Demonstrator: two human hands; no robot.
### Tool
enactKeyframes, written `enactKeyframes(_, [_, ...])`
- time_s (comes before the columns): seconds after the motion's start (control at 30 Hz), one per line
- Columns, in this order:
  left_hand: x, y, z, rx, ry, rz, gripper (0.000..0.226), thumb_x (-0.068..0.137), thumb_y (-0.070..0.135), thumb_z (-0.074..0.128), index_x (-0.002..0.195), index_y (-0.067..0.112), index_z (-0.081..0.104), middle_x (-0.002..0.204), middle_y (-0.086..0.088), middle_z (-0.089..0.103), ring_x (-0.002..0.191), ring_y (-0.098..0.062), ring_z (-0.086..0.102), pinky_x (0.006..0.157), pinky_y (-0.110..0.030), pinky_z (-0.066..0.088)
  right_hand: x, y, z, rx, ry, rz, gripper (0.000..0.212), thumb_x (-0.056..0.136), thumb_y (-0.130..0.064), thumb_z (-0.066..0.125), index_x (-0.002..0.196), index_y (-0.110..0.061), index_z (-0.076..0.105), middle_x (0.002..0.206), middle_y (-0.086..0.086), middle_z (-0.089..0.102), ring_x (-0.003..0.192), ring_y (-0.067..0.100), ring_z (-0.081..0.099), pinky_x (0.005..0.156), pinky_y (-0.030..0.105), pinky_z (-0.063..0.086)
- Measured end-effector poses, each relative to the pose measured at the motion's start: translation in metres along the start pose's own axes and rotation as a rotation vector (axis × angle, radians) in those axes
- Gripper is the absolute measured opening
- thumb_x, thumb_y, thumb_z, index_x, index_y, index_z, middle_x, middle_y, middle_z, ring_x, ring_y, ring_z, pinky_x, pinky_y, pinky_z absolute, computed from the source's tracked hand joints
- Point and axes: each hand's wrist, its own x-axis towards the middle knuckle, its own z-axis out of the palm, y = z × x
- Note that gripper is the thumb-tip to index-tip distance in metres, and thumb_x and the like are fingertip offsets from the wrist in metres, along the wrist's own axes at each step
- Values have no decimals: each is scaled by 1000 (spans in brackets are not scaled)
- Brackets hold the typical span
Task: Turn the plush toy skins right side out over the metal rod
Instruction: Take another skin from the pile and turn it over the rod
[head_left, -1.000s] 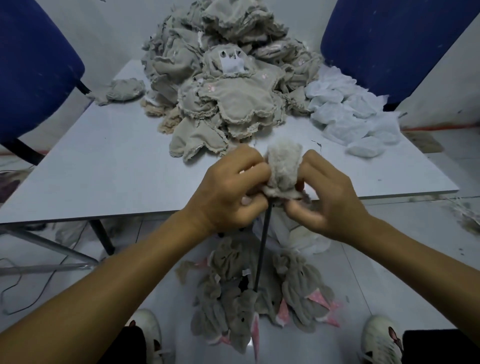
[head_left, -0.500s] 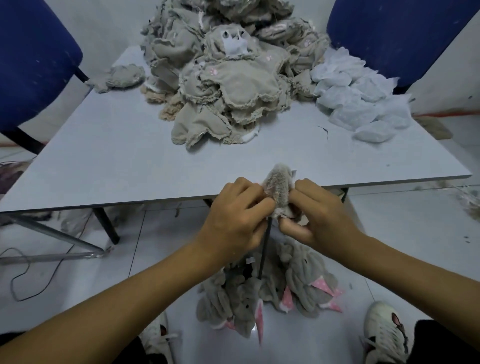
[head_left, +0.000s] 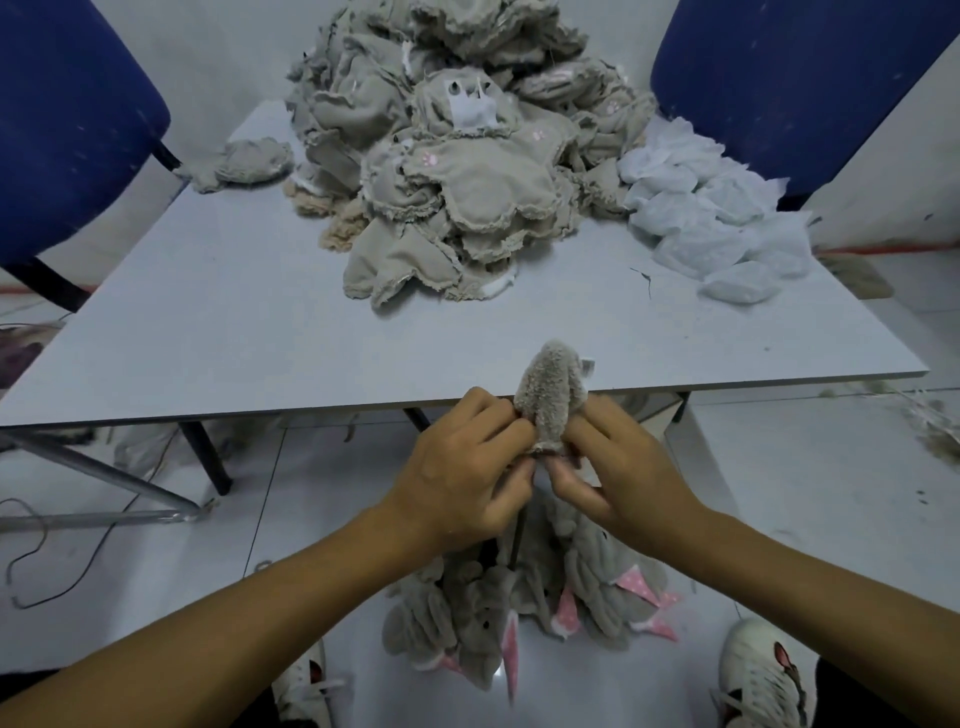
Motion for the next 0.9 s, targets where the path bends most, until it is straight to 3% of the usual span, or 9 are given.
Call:
enactKeyframes(0.1, [15, 4, -9, -88, 50, -18, 23, 88, 15, 53, 81, -4, 63, 81, -15, 55, 78, -31, 47, 66, -45, 42, 16, -4, -15, -32, 114, -41, 27, 91, -23, 58, 91, 2, 69, 96, 16, 52, 79, 30, 50, 60, 41, 46])
enactKeyframes(0.2, [22, -1, -14, 5, 86, 58, 21, 85, 12, 56, 84, -6, 67, 83, -21, 59, 77, -36, 53, 63, -47, 44, 31, 0, -28, -174, 240, -216, 15, 89, -17, 63, 84, -3, 66, 102, 11, 55, 82, 32, 52, 64, 35, 44])
enactKeyframes(0.3, [12, -9, -7, 165, 23, 164, 15, 82, 11, 64, 81, -2, 70, 79, -19, 62, 71, -36, 56, 58, -45, 45, 31, 7, -23, -267, 125, -382, 11, 83, -10, 69, 76, -3, 65, 92, 12, 61, 75, 32, 55, 62, 36, 48])
enactKeyframes(0.4, [-3, -8, 6, 186, -70, 156, 9, 83, 9, 67, 86, 1, 71, 84, -17, 65, 73, -35, 57, 59, -44, 48, 17, 11, -6, -257, -58, -282, 18, 82, -12, 72, 94, 2, 72, 97, 19, 68, 77, 37, 60, 56, 42, 52])
enactKeyframes(0.6, [-3, -11, 4, 104, -79, 109, 11, 81, 5, 67, 89, 1, 71, 89, -17, 66, 82, -37, 60, 61, -44, 52, 11, 10, -3, -137, -114, -112, 38, 87, -15, 70, 122, -2, 67, 107, 21, 63, 84, 35, 56, 58, 43, 51])
enactKeyframes(0.7, [8, -9, -9, -57, -84, 130, 9, 78, 5, 68, 84, -2, 71, 83, -18, 64, 74, -35, 59, 58, -43, 51, 18, 3, -16, 45, -139, -71, 28, 85, -20, 63, 106, -3, 70, 91, 3, 60, 79, 12, 51, 64, 25, 45])
enactKeyframes(0.77, [26, -7, -26, -283, -3, -27, 20, 76, 17, 64, 78, -2, 69, 76, -15, 62, 66, -31, 57, 56, -43, 48, 33, -3, -27, 188, -83, 96, 27, 81, -31, 59, 89, -7, 68, 77, -7, 52, 65, 4, 44, 59, 17, 35])
enactKeyframes(0.83, [49, -10, -45, -624, 22, -260, 21, 67, 25, 67, 70, 4, 65, 68, -11, 60, 59, -28, 55, 55, -40, 48, 50, -7, -40, 351, -18, 259, 31, 78, -36, 63, 83, -5, 67, 74, 3, 55, 61, 10, 48, 54, 28, 40])
enactKeyframes(0.9, [71, -13, -59, -848, -27, -355, 14, 58, 22, 70, 63, 13, 61, 60, -4, 59, 53, -19, 52, 53, -29, 44, 64, -10, -54, 577, -37, 324, 23, 81, -29, 70, 78, -7, 66, 74, 8, 58, 64, 22, 54, 58, 35, 45])
